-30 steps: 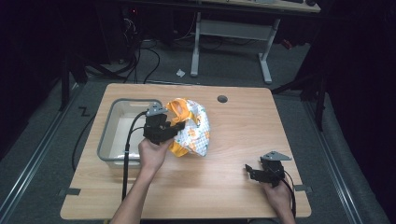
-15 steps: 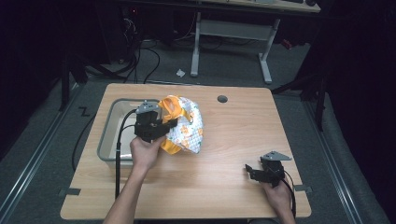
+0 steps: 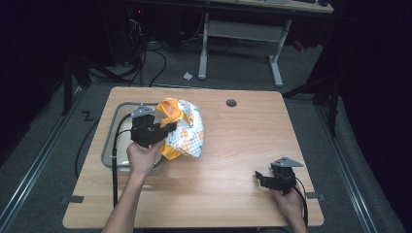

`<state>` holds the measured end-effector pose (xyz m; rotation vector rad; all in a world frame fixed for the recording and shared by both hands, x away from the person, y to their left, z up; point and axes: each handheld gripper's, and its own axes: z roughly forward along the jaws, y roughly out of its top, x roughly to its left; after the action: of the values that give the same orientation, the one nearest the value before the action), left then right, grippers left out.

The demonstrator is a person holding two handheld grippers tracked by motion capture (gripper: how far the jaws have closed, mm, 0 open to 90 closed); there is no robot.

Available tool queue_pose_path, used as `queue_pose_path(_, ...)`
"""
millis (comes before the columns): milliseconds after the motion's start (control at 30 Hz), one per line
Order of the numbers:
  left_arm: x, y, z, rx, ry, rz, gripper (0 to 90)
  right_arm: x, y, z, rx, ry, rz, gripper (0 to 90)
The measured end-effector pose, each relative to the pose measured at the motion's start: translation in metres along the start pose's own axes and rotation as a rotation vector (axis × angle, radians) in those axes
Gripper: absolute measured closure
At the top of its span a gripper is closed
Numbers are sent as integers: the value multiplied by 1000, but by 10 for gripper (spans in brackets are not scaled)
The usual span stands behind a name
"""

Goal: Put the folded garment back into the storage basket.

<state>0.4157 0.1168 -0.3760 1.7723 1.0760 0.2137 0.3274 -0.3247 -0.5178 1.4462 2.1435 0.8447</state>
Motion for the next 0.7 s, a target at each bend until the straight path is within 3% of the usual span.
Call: queue_pose_path(700, 24, 1, -25, -24, 44, -7, 775, 0, 0, 0, 0, 0, 0, 244)
